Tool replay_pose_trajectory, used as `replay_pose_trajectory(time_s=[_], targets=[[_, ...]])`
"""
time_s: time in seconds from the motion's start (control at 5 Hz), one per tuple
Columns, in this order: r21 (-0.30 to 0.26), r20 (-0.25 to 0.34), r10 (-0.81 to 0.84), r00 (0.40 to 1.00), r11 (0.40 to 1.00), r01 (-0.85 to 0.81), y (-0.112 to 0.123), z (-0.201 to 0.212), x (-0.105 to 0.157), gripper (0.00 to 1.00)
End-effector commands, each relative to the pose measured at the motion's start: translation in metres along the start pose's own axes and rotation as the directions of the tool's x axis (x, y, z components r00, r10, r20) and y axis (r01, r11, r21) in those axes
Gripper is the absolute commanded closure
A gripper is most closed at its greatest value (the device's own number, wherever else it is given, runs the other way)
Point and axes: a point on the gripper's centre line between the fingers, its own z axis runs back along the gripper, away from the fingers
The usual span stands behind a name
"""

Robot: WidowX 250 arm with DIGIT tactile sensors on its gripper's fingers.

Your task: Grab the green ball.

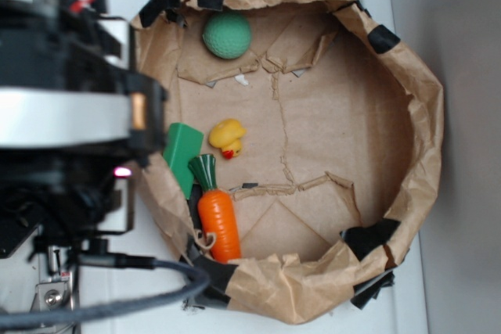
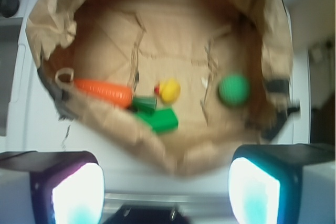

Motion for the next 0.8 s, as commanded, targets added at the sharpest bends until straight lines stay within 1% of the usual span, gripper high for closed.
replay_pose_trajectory(time_s=[0.0,0.4,0.6], targets=[[-0.009,0.037,-0.167,0.985,0.986,0.167,0.015,-0.033,0.024,0.00],[-0.009,0.037,-0.167,0.985,0.986,0.167,0.015,-0.033,0.024,0.00],[0.029,-0.027,-0.270,0.962,0.962,0.271,0.026,-0.055,0.028,0.00]])
